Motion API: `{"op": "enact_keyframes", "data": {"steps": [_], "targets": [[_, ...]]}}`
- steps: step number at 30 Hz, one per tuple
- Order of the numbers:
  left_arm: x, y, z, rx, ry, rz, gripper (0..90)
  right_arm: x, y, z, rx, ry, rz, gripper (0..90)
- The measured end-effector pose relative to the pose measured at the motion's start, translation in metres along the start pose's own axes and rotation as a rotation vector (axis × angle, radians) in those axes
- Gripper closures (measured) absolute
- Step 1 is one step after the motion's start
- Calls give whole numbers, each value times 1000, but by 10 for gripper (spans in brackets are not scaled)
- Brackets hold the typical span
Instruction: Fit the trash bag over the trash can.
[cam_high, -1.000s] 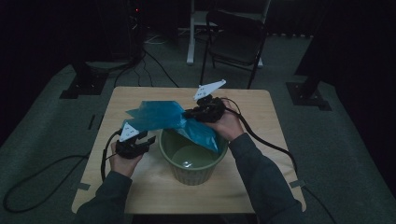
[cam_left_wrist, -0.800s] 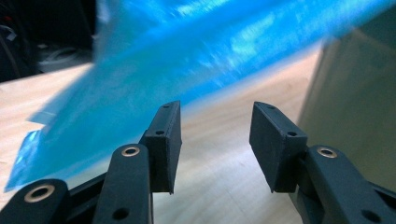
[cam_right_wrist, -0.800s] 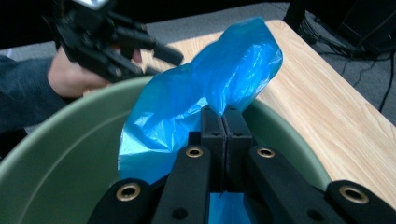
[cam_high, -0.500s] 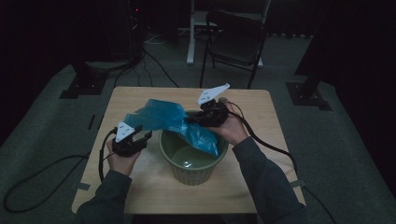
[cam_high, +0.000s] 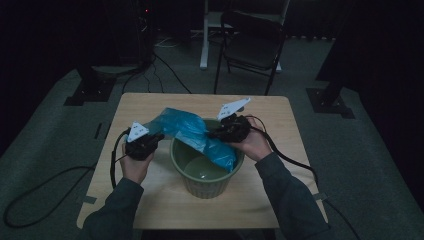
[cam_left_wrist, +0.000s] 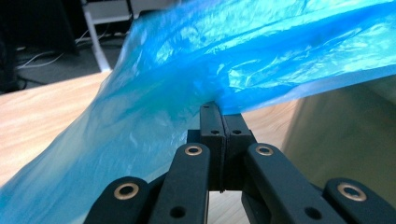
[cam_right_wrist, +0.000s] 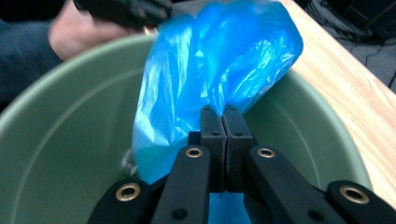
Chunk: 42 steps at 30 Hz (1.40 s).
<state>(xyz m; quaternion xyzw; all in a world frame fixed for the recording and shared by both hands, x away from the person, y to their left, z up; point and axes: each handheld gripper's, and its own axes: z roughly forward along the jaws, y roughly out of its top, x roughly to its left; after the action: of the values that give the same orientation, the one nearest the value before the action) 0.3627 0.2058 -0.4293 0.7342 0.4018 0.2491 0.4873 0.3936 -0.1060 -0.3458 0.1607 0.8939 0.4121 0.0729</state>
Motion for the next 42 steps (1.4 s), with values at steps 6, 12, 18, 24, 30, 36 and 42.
{"op": "enact_keyframes", "data": {"steps": [6, 12, 18, 24, 30, 36, 42], "targets": [[-6, 12, -6, -33, -15, 28, 900, 0, -11, 2, 38, -8, 7, 826], [-12, 21, -11, -59, -18, 68, 900, 1, -8, -14, -22, -27, -3, 591], [-18, 25, -11, -65, -29, 88, 900, -3, 3, -30, -118, -19, 29, 583], [-26, 29, -11, -73, -36, 125, 899, 4, 26, -15, -120, 1, 23, 630], [-29, 30, -11, -79, -45, 135, 899, 5, 43, 3, -131, 3, 31, 631], [-30, 29, -14, -93, -81, 121, 897, 5, 40, 18, -29, -17, 8, 841], [-27, 26, -27, -106, -103, 109, 753, 13, 31, 13, 9, -55, -40, 898]]}}
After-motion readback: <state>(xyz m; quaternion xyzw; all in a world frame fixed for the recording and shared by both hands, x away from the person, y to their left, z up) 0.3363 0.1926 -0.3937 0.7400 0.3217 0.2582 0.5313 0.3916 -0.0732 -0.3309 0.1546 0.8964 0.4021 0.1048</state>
